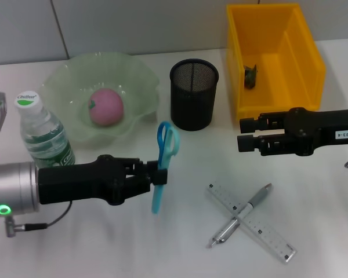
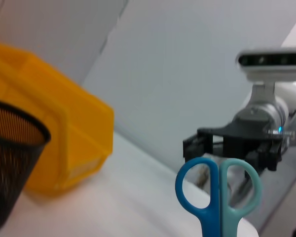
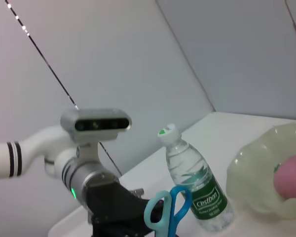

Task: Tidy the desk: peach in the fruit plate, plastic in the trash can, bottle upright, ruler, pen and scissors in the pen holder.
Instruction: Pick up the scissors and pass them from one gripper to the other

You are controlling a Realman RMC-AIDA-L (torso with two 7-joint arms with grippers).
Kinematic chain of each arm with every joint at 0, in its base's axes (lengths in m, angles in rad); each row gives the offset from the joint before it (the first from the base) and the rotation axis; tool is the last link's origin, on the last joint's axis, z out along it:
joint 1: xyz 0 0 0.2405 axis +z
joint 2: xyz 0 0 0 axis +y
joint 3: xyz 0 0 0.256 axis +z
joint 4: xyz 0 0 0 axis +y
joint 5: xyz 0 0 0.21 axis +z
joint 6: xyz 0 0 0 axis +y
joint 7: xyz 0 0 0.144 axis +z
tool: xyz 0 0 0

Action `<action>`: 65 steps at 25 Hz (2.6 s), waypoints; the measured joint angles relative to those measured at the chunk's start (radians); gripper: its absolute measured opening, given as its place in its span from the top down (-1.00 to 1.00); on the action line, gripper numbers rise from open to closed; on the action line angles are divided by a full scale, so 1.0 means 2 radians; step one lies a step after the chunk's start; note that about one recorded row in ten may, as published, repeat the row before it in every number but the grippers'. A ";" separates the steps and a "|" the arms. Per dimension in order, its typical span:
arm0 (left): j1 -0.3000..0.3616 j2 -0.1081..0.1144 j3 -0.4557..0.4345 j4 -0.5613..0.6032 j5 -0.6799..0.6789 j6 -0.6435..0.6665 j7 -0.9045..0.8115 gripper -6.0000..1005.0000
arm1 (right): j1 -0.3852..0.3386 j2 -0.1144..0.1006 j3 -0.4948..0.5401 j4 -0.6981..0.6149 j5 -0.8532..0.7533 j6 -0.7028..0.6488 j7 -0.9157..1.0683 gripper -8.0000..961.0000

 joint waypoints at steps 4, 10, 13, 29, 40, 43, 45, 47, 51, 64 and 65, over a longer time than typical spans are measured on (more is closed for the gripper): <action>0.001 -0.002 0.000 -0.064 -0.052 -0.010 0.102 0.53 | 0.000 0.001 0.003 0.013 0.007 -0.001 -0.015 -0.37; 0.003 -0.002 -0.002 -0.163 -0.142 -0.016 0.262 0.53 | 0.004 0.009 0.003 0.035 0.011 0.002 -0.050 -0.37; 0.003 -0.002 -0.005 -0.221 -0.203 -0.020 0.345 0.53 | 0.006 0.023 0.000 0.034 0.012 0.008 -0.066 -0.37; -0.022 -0.002 -0.131 -0.401 -0.249 -0.027 0.583 0.53 | 0.018 0.042 -0.004 0.129 0.104 0.045 -0.248 -0.37; -0.005 -0.002 -0.327 -0.473 -0.123 -0.077 0.701 0.53 | 0.050 0.045 -0.004 0.214 0.148 0.082 -0.359 -0.37; -0.003 -0.002 -0.348 -0.490 -0.122 -0.087 0.721 0.53 | 0.064 0.045 -0.002 0.245 0.157 0.097 -0.397 -0.37; -0.002 -0.002 -0.355 -0.496 -0.122 -0.091 0.729 0.53 | 0.071 0.045 0.000 0.257 0.157 0.106 -0.410 -0.37; -0.001 -0.002 -0.364 -0.503 -0.122 -0.096 0.740 0.53 | 0.073 0.045 0.001 0.263 0.159 0.113 -0.417 -0.37; -0.001 -0.002 -0.371 -0.513 -0.122 -0.098 0.755 0.53 | 0.079 0.045 -0.002 0.281 0.180 0.132 -0.442 -0.37; -0.002 -0.002 -0.392 -0.540 -0.113 -0.132 0.791 0.53 | 0.105 0.046 -0.004 0.310 0.183 0.173 -0.458 -0.37; -0.001 -0.002 -0.396 -0.540 -0.107 -0.134 0.791 0.53 | 0.108 0.046 -0.004 0.313 0.183 0.178 -0.459 -0.37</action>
